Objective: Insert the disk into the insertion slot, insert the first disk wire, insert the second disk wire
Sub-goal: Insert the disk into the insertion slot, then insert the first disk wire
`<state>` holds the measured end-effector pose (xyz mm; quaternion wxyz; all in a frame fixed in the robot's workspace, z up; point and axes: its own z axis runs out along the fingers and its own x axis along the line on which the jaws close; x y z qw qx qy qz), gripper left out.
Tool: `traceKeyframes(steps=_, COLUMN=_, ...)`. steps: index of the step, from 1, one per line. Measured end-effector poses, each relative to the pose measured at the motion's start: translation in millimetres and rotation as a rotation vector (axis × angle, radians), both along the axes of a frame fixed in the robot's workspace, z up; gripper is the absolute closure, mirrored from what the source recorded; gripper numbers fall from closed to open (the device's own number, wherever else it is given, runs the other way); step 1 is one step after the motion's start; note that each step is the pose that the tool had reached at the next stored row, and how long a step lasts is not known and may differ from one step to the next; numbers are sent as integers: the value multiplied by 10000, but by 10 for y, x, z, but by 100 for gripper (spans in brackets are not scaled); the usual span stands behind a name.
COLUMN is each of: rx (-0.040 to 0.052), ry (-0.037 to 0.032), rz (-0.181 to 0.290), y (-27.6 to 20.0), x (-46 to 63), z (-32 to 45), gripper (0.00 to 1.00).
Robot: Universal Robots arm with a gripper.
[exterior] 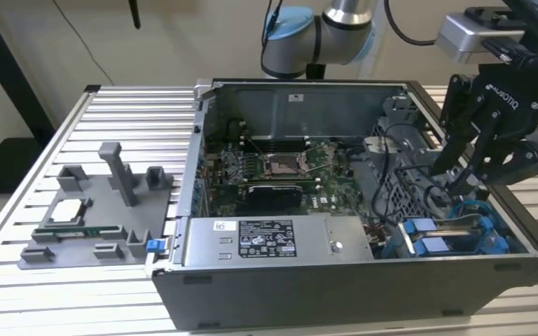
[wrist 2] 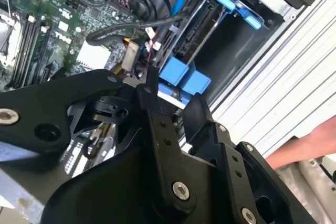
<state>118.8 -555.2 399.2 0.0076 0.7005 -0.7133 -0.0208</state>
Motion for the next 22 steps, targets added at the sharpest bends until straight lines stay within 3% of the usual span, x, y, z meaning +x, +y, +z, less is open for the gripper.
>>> traceKeyframes(steps=5, rx=1, ry=-99, rz=-1, y=118, x=-4, z=0, gripper=0)
traceKeyframes(steps=7, rx=3, ry=-170, rz=-1, y=146, x=-7, z=0, gripper=0)
traceKeyframes(steps=11, rx=2, ry=-387, rz=0, y=163, x=-23, z=-15, gripper=0)
traceKeyframes(steps=17, rx=3, ry=-483, rz=-1, y=189, x=-65, z=-47, gripper=0)
traceKeyframes(steps=22, rx=3, ry=-714, rz=-1, y=216, x=-74, z=-80, gripper=0)
